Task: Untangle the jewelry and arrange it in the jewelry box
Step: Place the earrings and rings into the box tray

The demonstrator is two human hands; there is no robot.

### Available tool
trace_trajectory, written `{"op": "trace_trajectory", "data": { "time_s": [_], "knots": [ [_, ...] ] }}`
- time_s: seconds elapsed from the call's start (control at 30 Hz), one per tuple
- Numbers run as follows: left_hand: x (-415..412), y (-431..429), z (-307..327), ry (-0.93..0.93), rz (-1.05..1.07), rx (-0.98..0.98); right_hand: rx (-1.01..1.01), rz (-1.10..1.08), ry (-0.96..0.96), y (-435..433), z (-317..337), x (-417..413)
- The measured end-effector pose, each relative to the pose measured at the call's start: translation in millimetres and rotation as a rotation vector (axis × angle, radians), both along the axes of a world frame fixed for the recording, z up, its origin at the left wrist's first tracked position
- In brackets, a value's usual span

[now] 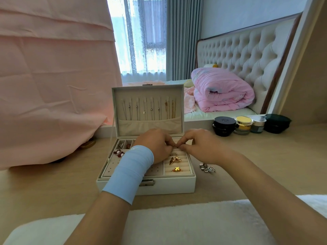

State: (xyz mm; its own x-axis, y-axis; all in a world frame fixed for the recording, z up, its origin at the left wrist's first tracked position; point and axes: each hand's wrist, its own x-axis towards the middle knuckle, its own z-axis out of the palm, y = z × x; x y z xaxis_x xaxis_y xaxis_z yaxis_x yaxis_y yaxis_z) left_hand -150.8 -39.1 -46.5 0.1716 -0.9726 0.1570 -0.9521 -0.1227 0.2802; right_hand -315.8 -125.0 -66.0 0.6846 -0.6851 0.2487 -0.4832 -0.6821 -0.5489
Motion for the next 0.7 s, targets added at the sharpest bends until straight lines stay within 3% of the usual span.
{"op": "trace_trajectory", "data": {
  "time_s": [0.2, 0.43, 0.7],
  "knots": [
    [-3, 3, 3, -0.033, -0.029, -0.011, 0.075, -0.039, 0.099, -11, 25, -28],
    [-22, 3, 8, 0.097, -0.072, -0.135, 0.217, -0.122, 0.736, -16, 28, -48],
    [-55, -13, 6, 0.085, -0.153, -0.063, 0.272, -0.114, 0.714, -19, 16, -47]
  ]
}}
